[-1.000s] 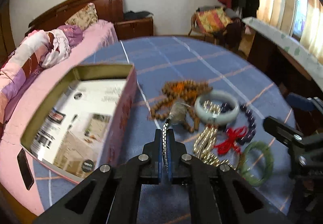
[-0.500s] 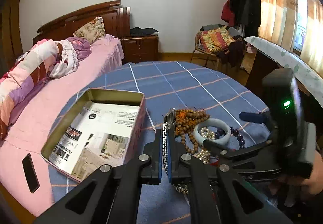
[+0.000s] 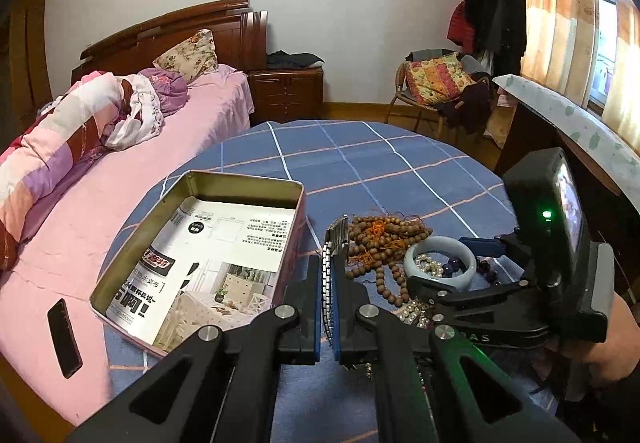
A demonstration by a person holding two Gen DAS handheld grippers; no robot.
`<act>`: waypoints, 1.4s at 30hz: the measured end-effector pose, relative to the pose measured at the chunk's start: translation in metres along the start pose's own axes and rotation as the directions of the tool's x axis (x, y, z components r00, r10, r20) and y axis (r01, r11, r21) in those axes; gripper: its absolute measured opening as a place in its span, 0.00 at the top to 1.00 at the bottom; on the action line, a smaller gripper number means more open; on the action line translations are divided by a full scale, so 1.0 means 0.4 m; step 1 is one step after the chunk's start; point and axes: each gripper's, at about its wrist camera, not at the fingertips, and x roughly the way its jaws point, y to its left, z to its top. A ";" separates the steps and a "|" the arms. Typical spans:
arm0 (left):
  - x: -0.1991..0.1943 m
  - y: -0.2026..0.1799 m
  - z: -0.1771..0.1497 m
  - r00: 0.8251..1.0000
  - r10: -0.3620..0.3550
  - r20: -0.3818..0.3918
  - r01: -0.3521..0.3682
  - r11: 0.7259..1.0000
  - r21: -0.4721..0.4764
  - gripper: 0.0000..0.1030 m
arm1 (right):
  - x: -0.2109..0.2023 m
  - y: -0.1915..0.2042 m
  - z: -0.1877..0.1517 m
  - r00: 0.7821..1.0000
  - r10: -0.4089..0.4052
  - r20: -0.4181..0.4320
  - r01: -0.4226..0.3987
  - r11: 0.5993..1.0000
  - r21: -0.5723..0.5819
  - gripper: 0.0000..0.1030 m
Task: Organize jewelry
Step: 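Lift the watch with the left tool while the right tool grasps the pale jade bangle, then lower watch and bangle into the pink tin and open both tools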
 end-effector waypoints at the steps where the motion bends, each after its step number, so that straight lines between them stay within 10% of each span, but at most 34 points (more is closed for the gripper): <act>1: -0.001 0.000 0.000 1.000 0.000 0.001 0.000 1.000 0.001 0.98 | -0.007 -0.001 -0.003 1.000 0.002 0.007 -0.002 1.000 0.000 0.24; 22: -0.070 0.033 0.043 0.996 0.033 0.084 -0.032 0.999 -0.013 0.98 | -0.142 0.035 0.075 0.980 0.041 0.197 -0.041 0.999 -0.005 0.24; 42: -0.029 0.165 0.076 0.986 0.144 0.086 -0.140 0.989 -0.057 0.98 | -0.079 0.152 0.208 0.973 0.101 0.207 -0.079 0.991 -0.112 0.24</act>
